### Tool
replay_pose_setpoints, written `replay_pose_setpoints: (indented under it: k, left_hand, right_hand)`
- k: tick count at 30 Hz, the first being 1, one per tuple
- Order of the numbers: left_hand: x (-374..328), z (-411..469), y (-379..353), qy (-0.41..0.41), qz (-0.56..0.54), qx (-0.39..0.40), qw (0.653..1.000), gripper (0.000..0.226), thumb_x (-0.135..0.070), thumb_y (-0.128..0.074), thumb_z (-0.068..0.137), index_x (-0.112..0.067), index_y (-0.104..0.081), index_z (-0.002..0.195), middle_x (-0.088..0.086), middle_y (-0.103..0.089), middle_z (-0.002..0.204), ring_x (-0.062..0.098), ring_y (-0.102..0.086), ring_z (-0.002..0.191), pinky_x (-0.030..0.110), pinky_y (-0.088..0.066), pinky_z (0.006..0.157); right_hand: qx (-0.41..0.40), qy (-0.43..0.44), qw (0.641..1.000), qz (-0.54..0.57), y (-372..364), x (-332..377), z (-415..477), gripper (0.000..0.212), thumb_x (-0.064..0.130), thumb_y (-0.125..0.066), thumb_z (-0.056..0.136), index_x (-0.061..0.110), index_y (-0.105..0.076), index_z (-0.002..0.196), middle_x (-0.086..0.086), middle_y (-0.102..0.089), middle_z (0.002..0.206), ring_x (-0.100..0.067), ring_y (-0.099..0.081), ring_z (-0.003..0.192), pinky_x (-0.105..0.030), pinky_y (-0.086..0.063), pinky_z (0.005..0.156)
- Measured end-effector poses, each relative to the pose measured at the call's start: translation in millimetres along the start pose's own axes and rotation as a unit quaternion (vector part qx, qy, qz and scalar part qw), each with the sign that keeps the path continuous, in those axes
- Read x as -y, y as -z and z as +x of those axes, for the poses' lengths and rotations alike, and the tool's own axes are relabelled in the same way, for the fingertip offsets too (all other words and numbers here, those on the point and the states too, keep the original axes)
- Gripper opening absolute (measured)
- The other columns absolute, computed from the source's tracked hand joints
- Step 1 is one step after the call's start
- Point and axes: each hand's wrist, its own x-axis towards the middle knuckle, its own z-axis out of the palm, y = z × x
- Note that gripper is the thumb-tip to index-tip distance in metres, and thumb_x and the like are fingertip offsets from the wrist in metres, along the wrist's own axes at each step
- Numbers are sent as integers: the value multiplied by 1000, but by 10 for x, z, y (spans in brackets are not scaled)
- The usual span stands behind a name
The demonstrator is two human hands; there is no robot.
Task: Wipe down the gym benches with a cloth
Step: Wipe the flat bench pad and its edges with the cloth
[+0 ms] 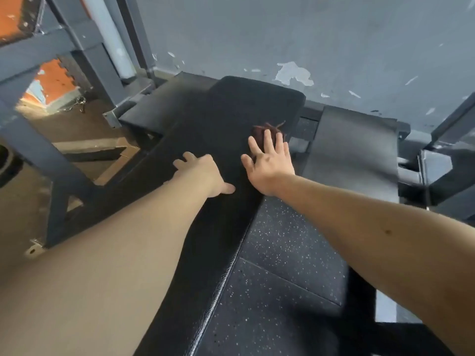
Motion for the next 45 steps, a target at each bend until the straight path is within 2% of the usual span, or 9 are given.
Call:
replay_pose_setpoints:
  k: [2,6,9,14,17,23,27,34,45]
  left_hand:
    - [3,-4,18,15,-7,10,1000,117,-71,-79,70,-29,-18,160,17,-3,167,45,-1,152,67,-33,112]
    - [-4,34,72,26,-5,42,999,127,-74,-80,65,-31,-10,161,20,-1,167,48,-5,152,66,-35,112]
    - [-48,31,146,33,5,61,998,127,-70,-80,69,-30,-3,163,21,4,168,48,-1,153,65,-35,113]
    - [-82,56,193,32,0,81,996,127,-64,-83,71,-28,-2,163,23,7,167,50,3,153,70,-33,110]
    - [-96,67,221,37,-4,92,995,127,-59,-86,71,-26,-4,163,24,7,167,50,5,152,72,-32,109]
    - [-139,116,242,51,-20,121,991,129,-54,-87,72,-25,1,163,25,15,166,49,13,152,75,-29,109]
    - [-173,170,191,60,2,114,992,131,-56,-87,70,-25,0,163,26,14,165,49,12,152,75,-30,108]
    - [-217,161,236,66,11,123,990,133,-58,-88,67,-24,-2,162,25,13,166,48,11,153,75,-30,108]
    - [-194,161,195,56,71,122,988,128,-68,-75,75,-23,6,162,26,14,165,49,9,153,69,-35,110]
  right_hand:
    - [-13,10,1000,19,-49,50,-185,66,53,-16,104,26,-5,163,-12,9,170,-38,16,154,-51,4,126]
    - [17,44,998,31,-97,152,-617,66,51,-19,105,24,-3,163,-9,13,169,-35,23,153,-49,9,126]
    - [43,55,997,16,-8,64,-533,65,50,-20,105,28,-1,163,-5,15,169,-30,24,153,-46,9,126]
    - [64,-18,998,2,199,-52,163,64,51,-19,106,28,0,163,-7,14,170,-33,19,154,-47,6,126]
    - [63,-37,997,10,185,67,162,66,49,-21,106,24,1,163,-9,16,169,-33,21,154,-47,7,126]
    - [47,68,996,12,32,135,-509,69,48,-21,97,25,-13,163,-11,6,170,-33,19,154,-51,-1,126]
    - [32,56,998,11,-32,151,-518,69,49,-21,97,27,-17,162,-12,1,170,-34,16,155,-52,-4,127]
    - [59,59,996,7,0,122,-501,69,50,-29,101,26,-12,163,-10,3,170,-33,17,155,-53,-4,126]
    - [104,112,988,-17,112,44,-447,70,53,-32,103,23,-10,163,-15,6,170,-37,17,154,-55,-1,126]
